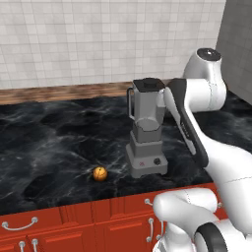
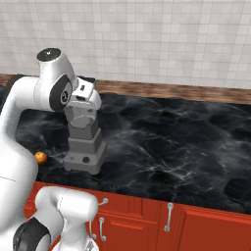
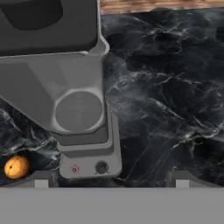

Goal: Open the blender lid, put the orange in the blender, close the lid, and start the blender.

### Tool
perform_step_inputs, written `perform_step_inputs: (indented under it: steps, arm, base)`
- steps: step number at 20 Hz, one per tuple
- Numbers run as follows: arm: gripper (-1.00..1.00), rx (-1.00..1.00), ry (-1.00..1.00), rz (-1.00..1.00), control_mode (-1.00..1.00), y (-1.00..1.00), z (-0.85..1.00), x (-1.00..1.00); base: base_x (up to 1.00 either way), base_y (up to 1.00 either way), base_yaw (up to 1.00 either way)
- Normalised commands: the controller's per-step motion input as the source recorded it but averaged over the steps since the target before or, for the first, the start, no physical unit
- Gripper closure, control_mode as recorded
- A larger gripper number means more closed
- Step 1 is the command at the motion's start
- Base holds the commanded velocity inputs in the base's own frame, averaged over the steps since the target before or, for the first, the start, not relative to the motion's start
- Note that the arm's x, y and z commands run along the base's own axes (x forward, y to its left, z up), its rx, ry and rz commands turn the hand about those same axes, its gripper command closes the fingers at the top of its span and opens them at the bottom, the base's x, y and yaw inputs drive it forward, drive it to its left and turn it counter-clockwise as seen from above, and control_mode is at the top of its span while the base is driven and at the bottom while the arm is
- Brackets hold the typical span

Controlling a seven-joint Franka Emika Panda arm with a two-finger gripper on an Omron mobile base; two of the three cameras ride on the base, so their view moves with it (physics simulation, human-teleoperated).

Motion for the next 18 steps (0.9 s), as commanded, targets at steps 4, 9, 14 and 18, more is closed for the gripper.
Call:
perform_step_inputs:
  steps: [4, 9, 14, 18]
  arm:
    - [-1.00, 0.00, -0.26, -0.15, -1.00, 0.11, 1.00, -0.34]
    - [-1.00, -0.03, -0.13, -0.04, -1.00, 0.32, 0.91, -0.04]
    - [-1.00, -0.02, 0.02, -0.01, -1.00, 0.47, 0.27, 0.25]
    - [-1.00, 0.00, 0.04, 0.02, -1.00, 0.14, 0.00, 0.40]
  base:
    - [0.00, 0.00, 0.00]
    - [0.00, 0.00, 0.00]
    - [0.00, 0.00, 0.00]
    - [0.00, 0.00, 0.00]
